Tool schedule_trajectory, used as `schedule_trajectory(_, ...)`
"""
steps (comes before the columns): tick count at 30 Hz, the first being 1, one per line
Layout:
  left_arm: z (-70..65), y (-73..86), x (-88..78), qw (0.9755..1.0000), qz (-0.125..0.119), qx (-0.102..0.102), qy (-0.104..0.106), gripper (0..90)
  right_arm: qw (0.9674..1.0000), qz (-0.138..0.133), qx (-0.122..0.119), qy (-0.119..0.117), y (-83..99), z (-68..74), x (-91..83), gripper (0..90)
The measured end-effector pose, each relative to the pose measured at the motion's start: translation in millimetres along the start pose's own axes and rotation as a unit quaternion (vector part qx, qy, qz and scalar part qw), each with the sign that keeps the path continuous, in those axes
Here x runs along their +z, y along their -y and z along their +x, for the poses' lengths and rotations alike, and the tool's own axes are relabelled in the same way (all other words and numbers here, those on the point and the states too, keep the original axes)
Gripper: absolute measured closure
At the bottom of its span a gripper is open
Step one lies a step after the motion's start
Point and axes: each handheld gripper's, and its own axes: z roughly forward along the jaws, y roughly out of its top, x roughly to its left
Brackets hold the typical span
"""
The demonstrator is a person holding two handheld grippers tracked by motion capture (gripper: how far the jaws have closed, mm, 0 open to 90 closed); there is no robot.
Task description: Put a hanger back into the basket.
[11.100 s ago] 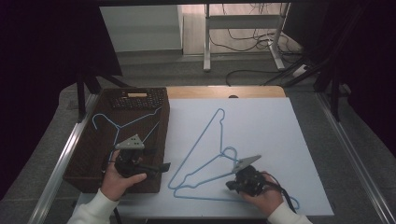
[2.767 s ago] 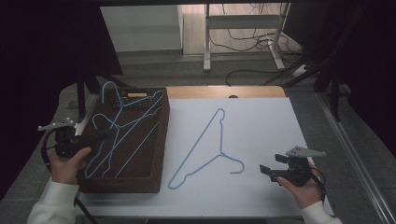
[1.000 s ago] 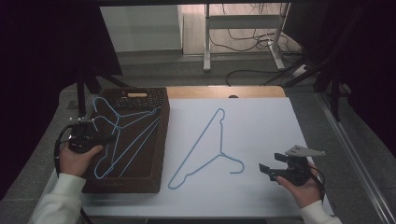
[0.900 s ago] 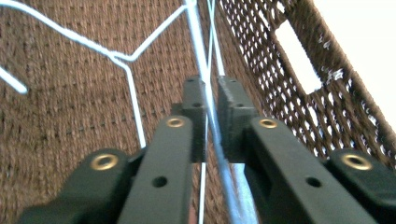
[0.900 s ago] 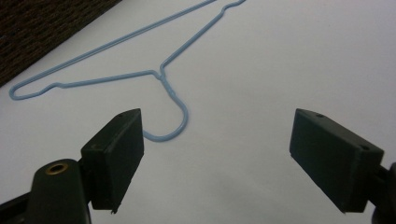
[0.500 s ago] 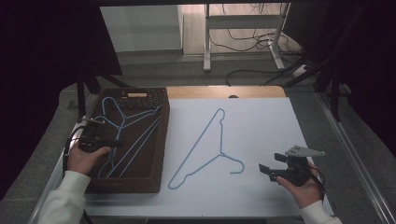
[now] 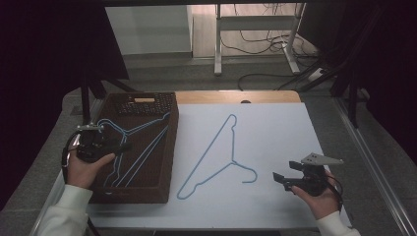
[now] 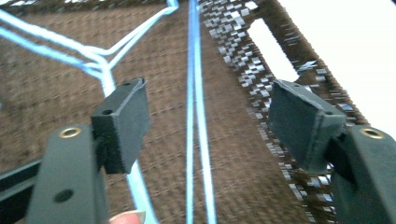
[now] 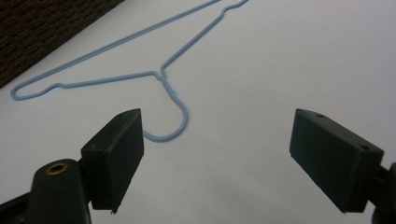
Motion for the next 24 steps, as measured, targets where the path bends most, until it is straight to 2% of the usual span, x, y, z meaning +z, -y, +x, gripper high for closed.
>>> schedule_trajectory(5, -17.7, 4.4, -3.0, 0.9986, -0.018, 0.016, 0.047, 24.6, 1.0000, 0.000, -0.001, -0.003, -0.4, 0.6, 0.1, 17.8)
schedule_trajectory(8, -30.9, 7.7, -5.1, 0.9963, -0.029, 0.028, 0.076, 24.3, 1.0000, 0.001, -0.001, -0.005, -0.5, 0.2, 0.1, 17.8)
schedule_trajectory(11, -45.3, 10.4, -4.1, 0.9936, -0.026, 0.042, 0.102, 23.3, 1.0000, 0.000, 0.000, -0.007, -0.8, 0.3, -0.3, 17.8)
schedule_trajectory(17, -72.2, 16.4, 3.5, 0.9887, -0.018, 0.072, 0.130, 23.0, 1.0000, -0.001, -0.001, -0.008, -1.4, 1.2, -0.3, 17.8)
schedule_trajectory(24, -95.5, 25.1, 11.6, 0.9841, -0.015, 0.095, 0.149, 22.7, 0.9999, 0.000, -0.003, -0.013, -2.6, 2.7, 0.3, 17.7)
